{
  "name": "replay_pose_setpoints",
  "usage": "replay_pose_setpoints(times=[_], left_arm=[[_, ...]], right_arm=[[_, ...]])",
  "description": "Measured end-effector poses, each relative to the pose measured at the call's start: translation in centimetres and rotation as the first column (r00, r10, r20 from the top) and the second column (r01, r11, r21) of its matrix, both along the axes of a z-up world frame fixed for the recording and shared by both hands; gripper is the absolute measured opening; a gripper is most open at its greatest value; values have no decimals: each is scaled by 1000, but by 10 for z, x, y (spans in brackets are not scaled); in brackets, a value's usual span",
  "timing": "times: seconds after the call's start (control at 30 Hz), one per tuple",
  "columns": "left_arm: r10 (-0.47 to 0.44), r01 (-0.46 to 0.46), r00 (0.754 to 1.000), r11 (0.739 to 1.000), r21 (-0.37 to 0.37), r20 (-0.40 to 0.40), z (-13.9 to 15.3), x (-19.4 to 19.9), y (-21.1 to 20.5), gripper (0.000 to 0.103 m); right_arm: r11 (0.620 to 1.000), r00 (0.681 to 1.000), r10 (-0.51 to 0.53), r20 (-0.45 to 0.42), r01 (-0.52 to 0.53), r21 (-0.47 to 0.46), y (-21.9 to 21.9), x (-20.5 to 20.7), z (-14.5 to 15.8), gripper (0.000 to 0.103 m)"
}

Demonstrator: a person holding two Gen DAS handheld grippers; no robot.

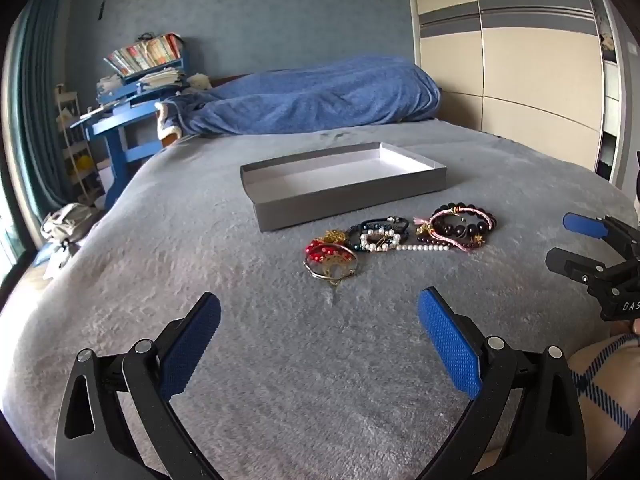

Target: Organize jewelry

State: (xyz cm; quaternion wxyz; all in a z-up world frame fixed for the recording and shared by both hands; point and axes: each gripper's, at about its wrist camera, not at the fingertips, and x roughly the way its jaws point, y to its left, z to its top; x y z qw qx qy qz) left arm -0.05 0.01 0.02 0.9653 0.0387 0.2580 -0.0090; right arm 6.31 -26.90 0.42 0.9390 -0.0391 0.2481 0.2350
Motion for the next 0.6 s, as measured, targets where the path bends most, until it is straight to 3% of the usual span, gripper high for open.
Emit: replay_pose_setpoints(times=[0.6], left_arm=[[-2,2,1000,1000,3,-10,-1,3,-1,98]], right_arm=[[1000,1000,0,-2,0,-3,0,0,0,98]])
